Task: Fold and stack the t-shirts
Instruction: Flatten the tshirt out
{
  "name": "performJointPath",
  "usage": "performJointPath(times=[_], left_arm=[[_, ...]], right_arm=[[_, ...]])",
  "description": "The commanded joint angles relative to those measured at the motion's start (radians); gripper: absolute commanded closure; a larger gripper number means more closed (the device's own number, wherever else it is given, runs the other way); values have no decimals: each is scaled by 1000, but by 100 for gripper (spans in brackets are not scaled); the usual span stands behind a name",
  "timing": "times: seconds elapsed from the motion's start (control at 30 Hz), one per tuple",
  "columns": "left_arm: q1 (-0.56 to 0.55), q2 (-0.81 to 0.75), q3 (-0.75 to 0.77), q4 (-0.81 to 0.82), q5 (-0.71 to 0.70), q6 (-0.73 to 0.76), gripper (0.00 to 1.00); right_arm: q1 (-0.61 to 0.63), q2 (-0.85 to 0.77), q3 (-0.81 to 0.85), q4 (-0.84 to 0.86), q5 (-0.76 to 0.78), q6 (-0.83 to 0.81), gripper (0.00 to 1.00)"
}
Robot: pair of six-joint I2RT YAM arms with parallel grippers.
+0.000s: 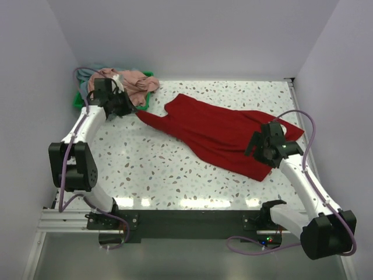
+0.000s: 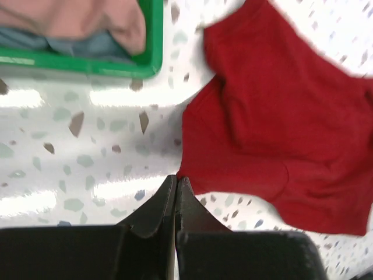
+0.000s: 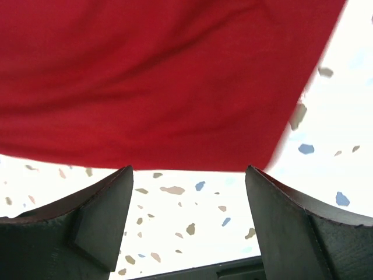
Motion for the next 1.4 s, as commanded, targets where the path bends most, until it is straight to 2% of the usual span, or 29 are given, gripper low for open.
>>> performJointPath(times=[0.0, 0.2, 0.53, 0.77, 0.87, 1.07, 1.1, 1.17, 1.2, 1.23, 1.37], left_arm=[[64, -63, 44, 38, 48, -73, 100], [118, -57, 6, 35, 95, -53, 100], [132, -76, -40, 37, 100, -30, 100], [136, -74, -44, 38, 101, -24, 100], [142, -76, -40, 35, 101, -19, 100], [159, -71, -36, 34, 106, -16, 100], [161, -71, -33, 35, 108, -17, 100], [164, -71, -28, 35, 111, -16, 100], [165, -73, -25, 35, 114, -16, 100], [167, -74, -24, 35, 115, -16, 100], [172, -77, -24, 38, 118, -14, 100]], right_arm=[[2, 9, -72, 10, -3, 79, 19], [2, 47, -125, 23, 8, 87, 18], [19, 150, -195, 183, -123, 129, 19], [45, 233, -209, 227, -81, 146, 21], [48, 272, -206, 234, -60, 148, 26], [47, 314, -224, 278, -47, 145, 54], [47, 328, -223, 283, -51, 142, 67], [48, 337, -195, 260, -45, 131, 81], [47, 335, -183, 249, -41, 125, 93], [47, 332, -172, 237, -38, 113, 98], [45, 282, -61, 102, -5, 70, 100]])
